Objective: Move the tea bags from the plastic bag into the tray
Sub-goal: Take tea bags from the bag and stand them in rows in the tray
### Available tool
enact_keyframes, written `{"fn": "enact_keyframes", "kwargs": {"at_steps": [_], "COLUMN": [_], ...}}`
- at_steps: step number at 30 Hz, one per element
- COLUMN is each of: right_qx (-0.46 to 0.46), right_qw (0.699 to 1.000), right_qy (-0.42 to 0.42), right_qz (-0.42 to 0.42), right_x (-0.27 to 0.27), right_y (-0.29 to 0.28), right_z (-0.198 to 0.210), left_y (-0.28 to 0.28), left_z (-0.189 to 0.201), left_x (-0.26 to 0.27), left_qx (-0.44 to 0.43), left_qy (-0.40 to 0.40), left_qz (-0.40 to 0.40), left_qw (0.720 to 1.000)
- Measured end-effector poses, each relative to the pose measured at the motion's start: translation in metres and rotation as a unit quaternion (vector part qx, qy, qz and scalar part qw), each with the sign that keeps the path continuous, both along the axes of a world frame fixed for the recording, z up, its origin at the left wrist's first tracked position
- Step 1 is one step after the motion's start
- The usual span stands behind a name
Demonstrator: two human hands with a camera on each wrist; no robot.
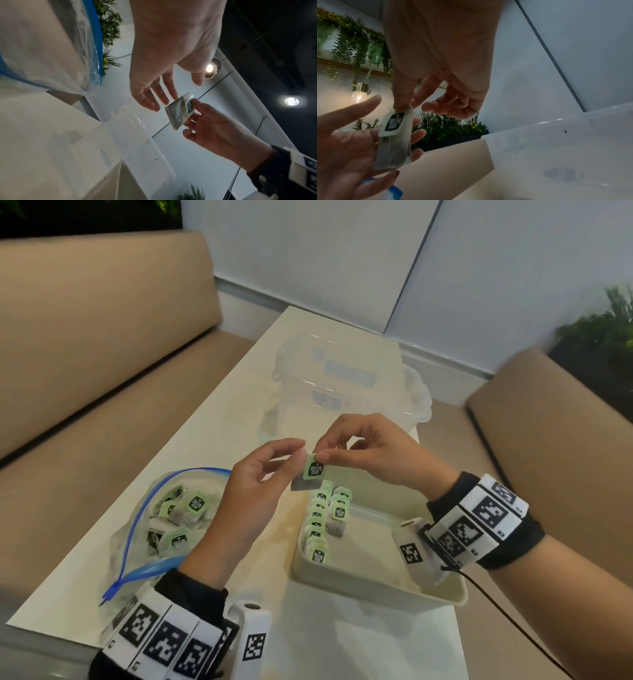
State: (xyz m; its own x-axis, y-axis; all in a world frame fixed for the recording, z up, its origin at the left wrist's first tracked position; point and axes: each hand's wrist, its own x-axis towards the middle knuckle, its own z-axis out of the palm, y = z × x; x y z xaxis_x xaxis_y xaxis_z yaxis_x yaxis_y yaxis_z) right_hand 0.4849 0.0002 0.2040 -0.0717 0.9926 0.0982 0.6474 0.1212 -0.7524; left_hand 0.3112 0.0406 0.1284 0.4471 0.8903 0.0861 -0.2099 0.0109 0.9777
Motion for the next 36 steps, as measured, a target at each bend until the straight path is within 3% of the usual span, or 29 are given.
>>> {"fn": "enact_keyframes", "kwargs": {"at_steps": [3,10,19,22,25,28,32,36], "right_qx": [0.036,0.051,-0.006,-0.073,-0.17,-0.267,-0.331,-0.33], "right_qw": [0.999,0.998,1.0,0.995,0.966,0.917,0.89,0.878], "right_qy": [0.006,-0.004,-0.013,-0.073,-0.192,-0.295,-0.313,-0.347], "right_qz": [0.016,0.039,0.013,-0.009,-0.022,-0.019,-0.002,0.001], "right_x": [0.001,-0.002,0.007,0.026,0.046,0.061,0.066,0.063], "right_y": [-0.001,-0.004,-0.006,-0.005,-0.003,0.001,0.012,0.029], "right_z": [0.011,0.025,0.013,-0.001,-0.025,-0.054,-0.086,-0.111], "left_y": [0.001,-0.001,0.004,0.006,0.008,0.012,0.015,0.019], "left_z": [0.003,0.017,0.012,0.007,0.003,-0.001,-0.003,-0.006], "left_x": [0.001,0.003,0.002,-0.004,-0.012,-0.019,-0.025,-0.029], "left_qx": [0.042,0.154,0.141,0.081,0.009,-0.028,-0.038,-0.045], "left_qy": [0.012,0.033,0.096,0.082,0.054,0.054,0.047,0.045], "left_qz": [-0.034,0.032,0.014,0.02,0.046,0.058,0.07,0.083], "left_qw": [0.998,0.987,0.985,0.993,0.997,0.996,0.996,0.995]}}
